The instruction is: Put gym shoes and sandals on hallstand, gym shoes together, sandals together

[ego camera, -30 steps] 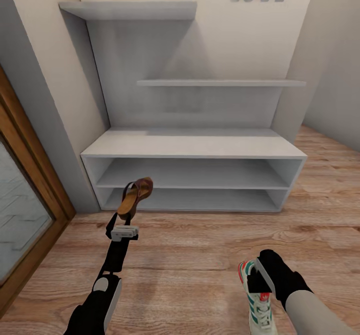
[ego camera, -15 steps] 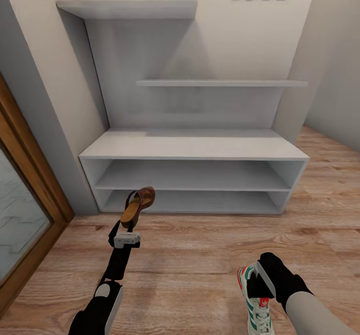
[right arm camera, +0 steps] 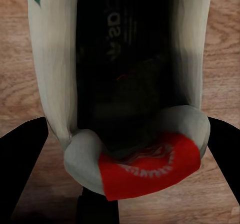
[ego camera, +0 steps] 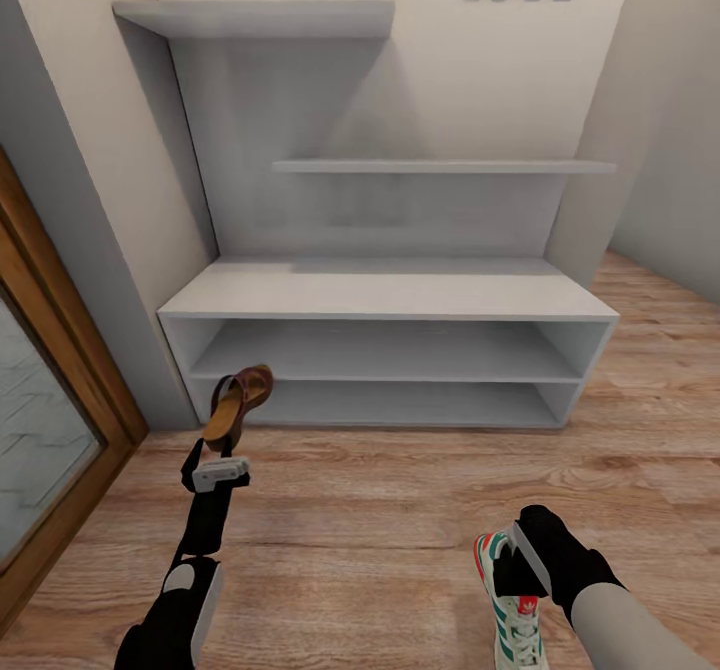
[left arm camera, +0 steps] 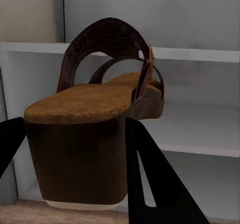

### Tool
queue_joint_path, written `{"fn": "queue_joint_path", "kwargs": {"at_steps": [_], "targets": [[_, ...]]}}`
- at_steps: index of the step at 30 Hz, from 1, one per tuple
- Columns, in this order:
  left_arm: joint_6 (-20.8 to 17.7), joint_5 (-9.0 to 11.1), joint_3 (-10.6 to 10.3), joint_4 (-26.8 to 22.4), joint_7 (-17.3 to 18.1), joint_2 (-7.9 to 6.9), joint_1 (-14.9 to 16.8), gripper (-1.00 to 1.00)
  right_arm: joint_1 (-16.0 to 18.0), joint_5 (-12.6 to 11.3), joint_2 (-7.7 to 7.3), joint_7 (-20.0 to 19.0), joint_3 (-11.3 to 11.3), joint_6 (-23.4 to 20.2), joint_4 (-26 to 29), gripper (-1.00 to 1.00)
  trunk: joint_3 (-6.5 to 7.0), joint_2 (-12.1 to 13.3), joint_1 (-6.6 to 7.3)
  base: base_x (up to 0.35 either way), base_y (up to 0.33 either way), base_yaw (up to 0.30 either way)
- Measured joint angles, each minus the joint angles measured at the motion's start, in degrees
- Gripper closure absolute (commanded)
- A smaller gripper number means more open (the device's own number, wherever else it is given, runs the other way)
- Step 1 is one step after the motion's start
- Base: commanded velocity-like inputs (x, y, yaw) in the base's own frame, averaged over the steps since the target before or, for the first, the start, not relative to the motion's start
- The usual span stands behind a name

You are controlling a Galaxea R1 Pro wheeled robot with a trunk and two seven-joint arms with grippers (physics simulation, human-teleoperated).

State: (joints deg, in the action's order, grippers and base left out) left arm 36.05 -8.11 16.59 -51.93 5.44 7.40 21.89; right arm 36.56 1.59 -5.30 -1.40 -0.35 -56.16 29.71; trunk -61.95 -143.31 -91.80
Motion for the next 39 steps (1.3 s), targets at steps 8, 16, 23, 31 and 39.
{"fn": "queue_joint_path", "kwargs": {"at_steps": [8,16,23,31,39], "targets": [[0.0,-0.1,0.5,-0.2,0.1,-0.02,0.0,1.0,0.0,0.0,0.02,0.0,0.0,0.0,0.0,1.0,0.0,0.0,0.0,0.0,0.0,0.0],[0.0,-0.2,0.6,3.2,0.1,-0.05,0.0,1.0,0.0,0.0,0.02,0.0,0.0,0.0,0.0,1.0,0.0,0.0,0.0,0.0,0.0,0.0],[0.1,-0.2,0.5,5.1,0.2,-0.06,0.0,1.0,0.0,0.0,0.02,0.0,0.0,0.0,0.0,1.0,0.0,0.0,0.0,0.0,0.0,0.0],[0.2,-0.2,0.5,5.4,0.1,-0.06,0.0,1.0,0.0,0.0,0.02,0.0,0.0,0.0,0.0,1.0,0.0,0.0,0.0,0.0,0.0,0.0],[0.2,-0.2,0.5,5.4,0.1,-0.07,0.0,1.0,0.0,0.0,0.02,0.0,0.0,0.0,0.0,1.0,0.0,0.0,0.0,0.0,0.0,0.0]]}}
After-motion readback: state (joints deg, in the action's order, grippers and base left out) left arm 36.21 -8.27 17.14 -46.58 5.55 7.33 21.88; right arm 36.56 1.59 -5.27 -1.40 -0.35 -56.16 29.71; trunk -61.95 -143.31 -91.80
